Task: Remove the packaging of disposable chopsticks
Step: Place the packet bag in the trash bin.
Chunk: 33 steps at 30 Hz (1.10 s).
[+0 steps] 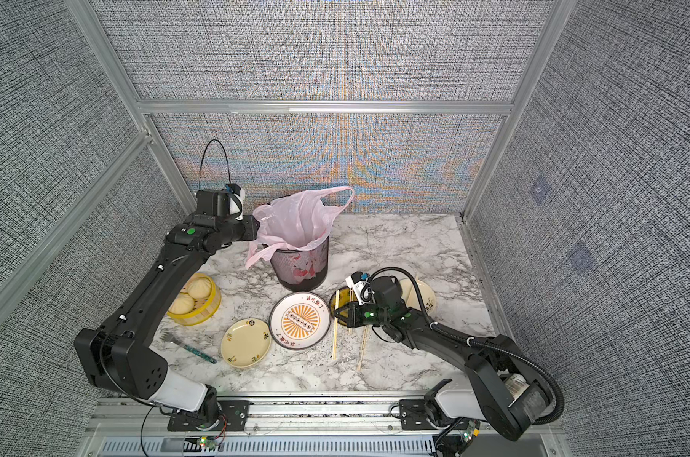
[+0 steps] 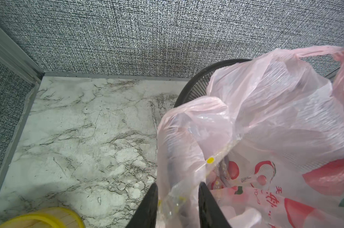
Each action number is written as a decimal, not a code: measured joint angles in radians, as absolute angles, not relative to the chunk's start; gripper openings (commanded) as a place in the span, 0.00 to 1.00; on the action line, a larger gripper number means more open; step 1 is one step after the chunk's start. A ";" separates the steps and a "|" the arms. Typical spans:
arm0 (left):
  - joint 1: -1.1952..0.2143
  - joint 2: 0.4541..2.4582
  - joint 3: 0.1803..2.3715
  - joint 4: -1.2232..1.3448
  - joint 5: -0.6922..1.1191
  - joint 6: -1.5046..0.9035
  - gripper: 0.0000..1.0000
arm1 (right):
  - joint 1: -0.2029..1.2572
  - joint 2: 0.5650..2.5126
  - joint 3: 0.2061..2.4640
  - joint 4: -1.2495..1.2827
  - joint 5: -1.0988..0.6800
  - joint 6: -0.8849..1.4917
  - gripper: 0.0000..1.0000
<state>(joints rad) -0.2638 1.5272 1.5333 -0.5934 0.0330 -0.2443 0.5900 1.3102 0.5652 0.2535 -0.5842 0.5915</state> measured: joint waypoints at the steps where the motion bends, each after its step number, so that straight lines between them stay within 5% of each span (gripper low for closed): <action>1: -0.264 1.525 1.533 -0.596 0.032 -0.243 0.09 | 0.590 1.309 0.565 0.254 -0.584 0.591 0.00; 21: -0.264 1.366 1.586 -0.628 -0.049 -0.240 0.07 | 0.590 1.323 0.569 0.254 -0.585 0.592 0.00; 33: -0.373 1.510 1.718 -0.466 0.243 -0.296 0.08 | 0.590 1.308 0.569 0.255 -0.585 0.593 0.00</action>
